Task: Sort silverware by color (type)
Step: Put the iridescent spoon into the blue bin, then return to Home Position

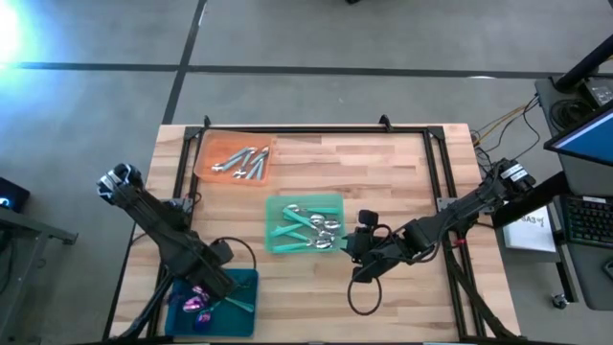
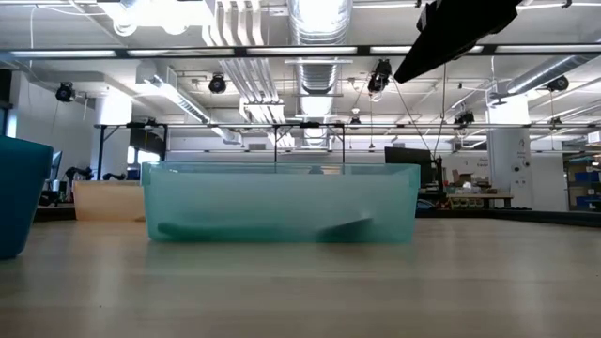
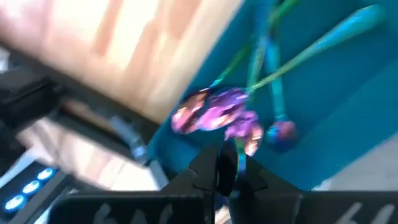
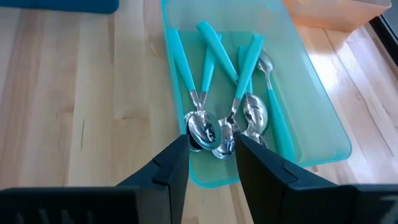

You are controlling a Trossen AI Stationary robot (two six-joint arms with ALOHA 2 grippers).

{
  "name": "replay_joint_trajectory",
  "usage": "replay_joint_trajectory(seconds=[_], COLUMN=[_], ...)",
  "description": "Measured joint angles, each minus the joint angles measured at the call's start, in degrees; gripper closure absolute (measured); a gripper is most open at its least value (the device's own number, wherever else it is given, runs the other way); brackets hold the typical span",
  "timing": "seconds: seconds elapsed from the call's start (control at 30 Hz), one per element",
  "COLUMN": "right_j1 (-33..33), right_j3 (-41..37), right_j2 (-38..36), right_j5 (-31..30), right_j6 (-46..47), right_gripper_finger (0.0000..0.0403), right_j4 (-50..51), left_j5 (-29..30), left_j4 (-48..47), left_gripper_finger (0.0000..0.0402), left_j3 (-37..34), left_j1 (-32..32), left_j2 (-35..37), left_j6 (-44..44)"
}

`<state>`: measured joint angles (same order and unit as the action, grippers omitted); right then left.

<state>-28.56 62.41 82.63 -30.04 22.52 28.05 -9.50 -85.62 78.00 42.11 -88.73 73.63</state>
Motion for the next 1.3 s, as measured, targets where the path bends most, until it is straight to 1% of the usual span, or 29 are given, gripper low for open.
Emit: replay_joint_trajectory(seconds=[0.2, 0.43, 0.57, 0.63, 0.73, 0.83, 0.9, 1.03, 1.1, 1.2, 1.23, 1.3], right_j1=[0.09, 0.09, 0.09, 0.09, 0.09, 0.09, 0.09, 0.09, 0.09, 0.09, 0.09, 0.09], right_j3=[0.00, 0.00, 0.00, 0.00, 0.00, 0.00, 0.00, 0.00, 0.00, 0.94, 1.64, 2.98], right_j2=[0.00, 0.00, 0.00, 0.00, 0.00, 0.00, 0.00, 0.00, -0.18, -1.12, -1.69, -3.12], right_j5=[-0.02, -0.02, 0.00, 0.00, 0.00, 0.00, 0.00, -0.02, 0.00, 0.56, 1.09, 3.80], right_j6=[-0.16, -0.63, -0.63, -0.65, -0.64, -0.63, -0.65, -0.63, -0.10, 0.83, 0.51, -1.47], right_gripper_finger=[0.0282, 0.0282, 0.0282, 0.0282, 0.0282, 0.0282, 0.0282, 0.0282, 0.0282, 0.0282, 0.0282, 0.0282], right_j4=[0.03, 0.05, 0.13, 0.14, 0.18, 0.19, 0.18, 0.23, 0.25, 0.70, 0.63, 0.55], left_j5=[0.16, 1.80, 1.93, 1.93, 1.48, 1.43, 1.43, 1.51, 3.51, 10.60, 12.54, 14.26], left_j4=[6.19, 6.29, 6.79, 8.56, 13.41, 20.69, 23.23, 22.11, 21.30, 22.67, 23.61, 26.05], left_gripper_finger=[0.0402, 0.0397, 0.0374, 0.0361, 0.0342, 0.0325, 0.0316, 0.0305, 0.0303, 0.0303, 0.0303, 0.0304], left_j3=[0.00, 0.00, 0.00, 0.00, 0.00, 0.00, 0.00, 0.00, 0.00, 0.00, 0.00, 0.00], left_j1=[-0.09, -0.07, -0.07, -0.07, -0.07, -0.07, -0.09, -0.09, -0.05, -0.08, -0.11, -0.13], left_j2=[0.33, -0.73, -0.87, -0.87, -0.87, -0.87, -0.87, -0.87, -0.87, -0.87, -0.87, -0.87], left_j6=[-1.43, -1.43, -1.43, -1.64, -3.97, -7.50, -9.93, -10.56, -10.13, -9.91, -10.09, -12.34])
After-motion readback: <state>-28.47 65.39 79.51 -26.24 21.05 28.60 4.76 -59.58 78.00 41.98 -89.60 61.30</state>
